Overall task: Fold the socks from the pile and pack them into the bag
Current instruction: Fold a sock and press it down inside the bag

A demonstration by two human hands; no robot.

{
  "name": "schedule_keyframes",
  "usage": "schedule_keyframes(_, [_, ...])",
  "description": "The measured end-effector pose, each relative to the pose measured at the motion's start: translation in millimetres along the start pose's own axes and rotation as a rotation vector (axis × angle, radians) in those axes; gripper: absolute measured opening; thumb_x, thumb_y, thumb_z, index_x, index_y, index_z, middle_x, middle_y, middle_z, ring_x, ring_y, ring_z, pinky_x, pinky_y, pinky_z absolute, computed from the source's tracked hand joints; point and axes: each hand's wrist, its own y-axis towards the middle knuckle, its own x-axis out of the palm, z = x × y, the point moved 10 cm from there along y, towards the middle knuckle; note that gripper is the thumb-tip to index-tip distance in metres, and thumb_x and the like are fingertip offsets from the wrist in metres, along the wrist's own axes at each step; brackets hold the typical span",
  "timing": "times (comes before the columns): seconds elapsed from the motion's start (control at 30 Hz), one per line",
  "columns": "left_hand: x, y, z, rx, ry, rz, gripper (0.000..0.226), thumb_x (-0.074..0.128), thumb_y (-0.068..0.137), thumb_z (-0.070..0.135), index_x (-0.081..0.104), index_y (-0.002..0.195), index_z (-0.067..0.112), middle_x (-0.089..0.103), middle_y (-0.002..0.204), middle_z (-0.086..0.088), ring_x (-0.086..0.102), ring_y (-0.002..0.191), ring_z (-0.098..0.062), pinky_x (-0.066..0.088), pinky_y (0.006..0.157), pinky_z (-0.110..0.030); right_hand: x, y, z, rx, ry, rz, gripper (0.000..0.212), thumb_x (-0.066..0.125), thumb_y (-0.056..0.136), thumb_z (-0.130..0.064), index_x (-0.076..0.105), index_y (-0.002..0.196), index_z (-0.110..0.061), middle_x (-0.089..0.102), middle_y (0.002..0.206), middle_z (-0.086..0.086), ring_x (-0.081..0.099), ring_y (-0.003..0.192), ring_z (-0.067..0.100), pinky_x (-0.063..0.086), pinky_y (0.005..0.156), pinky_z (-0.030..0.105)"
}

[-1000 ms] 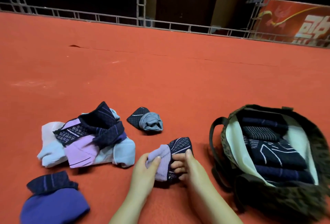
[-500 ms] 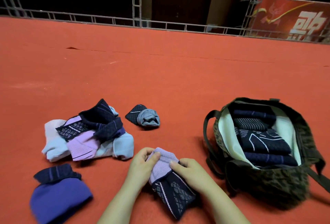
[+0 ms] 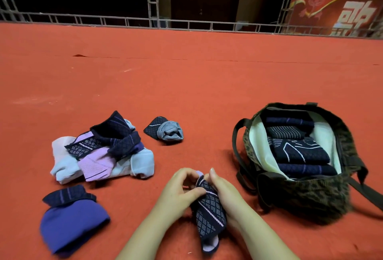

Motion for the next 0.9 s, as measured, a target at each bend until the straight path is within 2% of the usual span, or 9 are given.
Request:
schedule_keyframes(0.1, [6.3,-0.8,-8.3,-0.124,-0.114,-0.042,0.018,0.065,0.069,0.02,0.057,0.085,0.019,0.065,0.09,0.006,0.057,0.072,-0.01,0.046,0.065,-0.027,-5.9,0.7,2.9,0.037,0.015,0.038,0.042,0.046,0.087,-0.046,0.06,0.072,-0.009,0.063,0.066,0.006,0.06,0.061,0.016,0.049,0.065,0.029])
schedule_keyframes(0.17, [6.3,-0.1,-5.7,-0.129,-0.065,-0.056,0.01,0.065,0.078,0.015,0.056,0.08,0.018,0.062,0.08,0.002,0.053,0.064,-0.011,0.043,0.058,-0.026,-6.3,0.2,3.5,0.044,0.036,0.024,0.044,0.044,0.092,-0.042,0.063,0.068,-0.011,0.065,0.066,0.003,0.061,0.061,0.014,0.048,0.066,0.029])
schedule_keyframes(0.23, [5.4,1.9,0.0,-0.093,0.031,-0.056,0.018,0.061,0.087,0.006,0.054,0.075,0.017,0.057,0.074,0.003,0.051,0.06,-0.006,0.042,0.058,-0.024,-4.7,0.2,3.8,0.043,0.042,0.001,0.045,0.045,0.092,-0.042,0.068,0.067,-0.013,0.067,0.07,0.003,0.063,0.065,0.014,0.048,0.071,0.031])
schedule_keyframes(0.33, [5.7,3.4,3.8,-0.094,0.104,-0.042,0.024,0.052,0.093,0.005,0.049,0.072,0.018,0.048,0.066,0.008,0.043,0.058,-0.003,0.037,0.058,-0.022,1.2,-0.6,-1.7,0.017,0.042,-0.045,0.034,0.056,0.089,-0.041,0.073,0.083,-0.012,0.069,0.084,0.01,0.064,0.077,0.02,0.048,0.082,0.037])
schedule_keyframes(0.4, [4.5,1.5,-2.3,-0.182,-0.011,-0.019,0.025,0.047,0.096,0.009,0.047,0.073,0.018,0.045,0.064,0.007,0.041,0.063,-0.008,0.034,0.059,-0.024,-0.7,0.4,-9.7,-0.029,0.013,-0.072,0.035,0.063,0.082,-0.039,0.066,0.094,-0.006,0.066,0.085,0.009,0.061,0.076,0.018,0.049,0.074,0.032])
schedule_keyframes(0.57, [3.8,-2.2,-16.5,-0.443,-0.568,-0.031,0.021,0.038,0.099,0.011,0.058,0.094,0.006,0.067,0.085,-0.012,0.064,0.076,-0.024,0.052,0.072,-0.034,-12.9,-3.9,-28.5,-0.069,-0.213,-0.085,0.032,0.071,0.078,-0.034,0.049,0.068,-0.013,0.055,0.056,-0.008,0.048,0.05,0.003,0.038,0.049,0.016])
schedule_keyframes(0.7, [-1.6,-4.6,-19.6,-0.541,-0.813,0.025,0.015,0.042,0.098,0.012,0.054,0.088,0.011,0.064,0.07,-0.009,0.063,0.058,-0.019,0.054,0.055,-0.028,-34.4,-4.3,-31.4,-0.104,-0.289,-0.023,0.034,0.068,0.068,-0.043,0.049,0.067,-0.015,0.052,0.059,-0.006,0.046,0.052,0.004,0.037,0.051,0.019])
schedule_keyframes(0.77, [-7.8,-4.8,-22.1,-0.547,-0.828,0.068,0.011,0.046,0.097,0.015,0.056,0.096,0.012,0.061,0.069,-0.01,0.061,0.057,-0.019,0.053,0.054,-0.029,-40.7,-3.8,-27.1,-0.093,-0.334,-0.01,0.03,0.067,0.069,-0.041,0.05,0.066,-0.017,0.052,0.06,-0.005,0.045,0.055,0.006,0.036,0.053,0.021])
schedule_keyframes(0.9, [-17.8,-1.4,-15.9,-0.448,-0.62,0.005,0.025,0.052,0.093,0.01,0.058,0.114,0.02,0.064,0.07,-0.009,0.063,0.061,-0.018,0.054,0.058,-0.027,-46.5,-4.9,-22.9,-0.104,-0.403,-0.005,0.034,0.07,0.06,-0.051,0.053,0.061,-0.021,0.052,0.061,-0.004,0.045,0.057,0.008,0.035,0.055,0.024])
